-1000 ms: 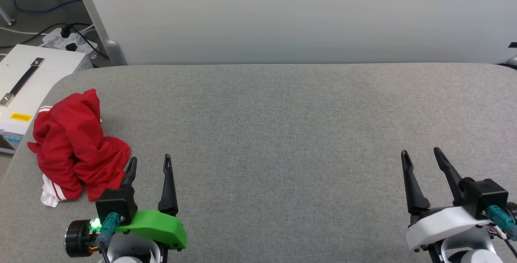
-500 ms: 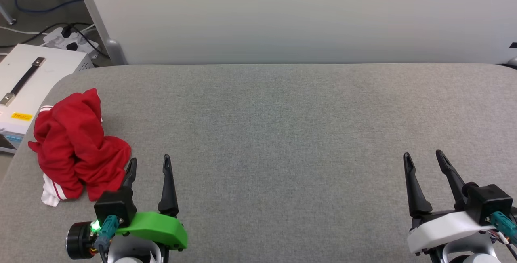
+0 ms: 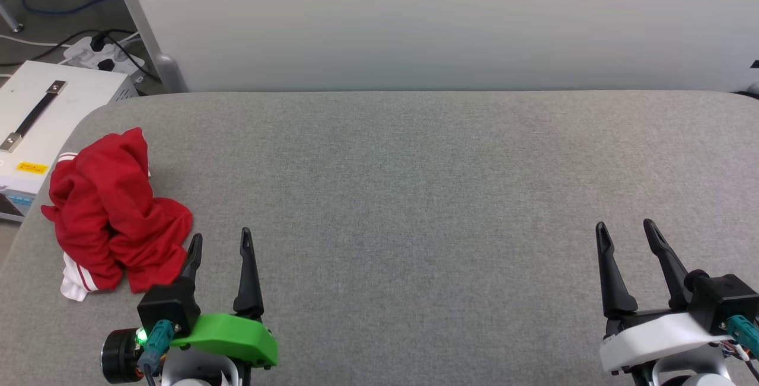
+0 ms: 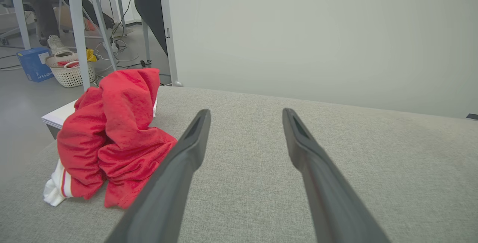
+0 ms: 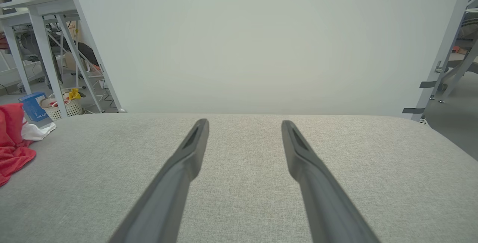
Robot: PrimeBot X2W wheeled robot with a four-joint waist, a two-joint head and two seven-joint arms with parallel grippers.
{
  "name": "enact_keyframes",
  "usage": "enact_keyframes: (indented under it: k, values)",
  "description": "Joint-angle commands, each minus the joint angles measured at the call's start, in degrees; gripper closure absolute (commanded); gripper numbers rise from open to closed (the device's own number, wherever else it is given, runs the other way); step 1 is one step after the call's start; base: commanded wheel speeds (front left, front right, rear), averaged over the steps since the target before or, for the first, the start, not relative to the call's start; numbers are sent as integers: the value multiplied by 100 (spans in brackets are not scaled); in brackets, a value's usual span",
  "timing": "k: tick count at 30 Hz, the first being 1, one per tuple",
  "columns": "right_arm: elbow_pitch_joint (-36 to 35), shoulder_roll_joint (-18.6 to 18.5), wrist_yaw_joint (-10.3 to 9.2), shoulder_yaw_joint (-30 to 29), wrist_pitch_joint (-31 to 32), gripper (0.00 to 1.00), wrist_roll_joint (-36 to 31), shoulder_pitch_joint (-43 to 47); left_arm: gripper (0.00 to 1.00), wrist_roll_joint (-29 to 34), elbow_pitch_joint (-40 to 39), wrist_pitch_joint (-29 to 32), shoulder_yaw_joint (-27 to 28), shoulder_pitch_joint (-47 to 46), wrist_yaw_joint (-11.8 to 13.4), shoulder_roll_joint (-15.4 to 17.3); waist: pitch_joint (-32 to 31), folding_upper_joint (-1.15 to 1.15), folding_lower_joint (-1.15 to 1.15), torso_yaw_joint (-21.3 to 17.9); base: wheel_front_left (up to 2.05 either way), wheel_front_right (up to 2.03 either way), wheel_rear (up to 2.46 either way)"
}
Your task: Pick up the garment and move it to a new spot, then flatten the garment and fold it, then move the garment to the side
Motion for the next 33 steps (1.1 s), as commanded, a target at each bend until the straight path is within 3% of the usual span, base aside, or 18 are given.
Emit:
enact_keyframes:
  k: [1,17,25,33]
  values:
    - [-27,-2,-3,-11,-64,0,34,101,0,-69,24,-62,-16,11,45,-18,3,0,0,3,0,0,0]
    - [-48,-2,-3,-4,-251,0,87,165,0,-198,79,-251,-73,-31,151,-22,51,0,0,98,0,0,0]
    - [-100,-2,-4,71,-344,0,53,169,0,-231,128,-346,-18,-99,213,-24,130,0,0,485,0,0,0]
    - [-183,-2,-4,158,-440,0,-14,150,0,-340,156,-443,142,-167,262,-26,244,0,0,1114,0,0,0]
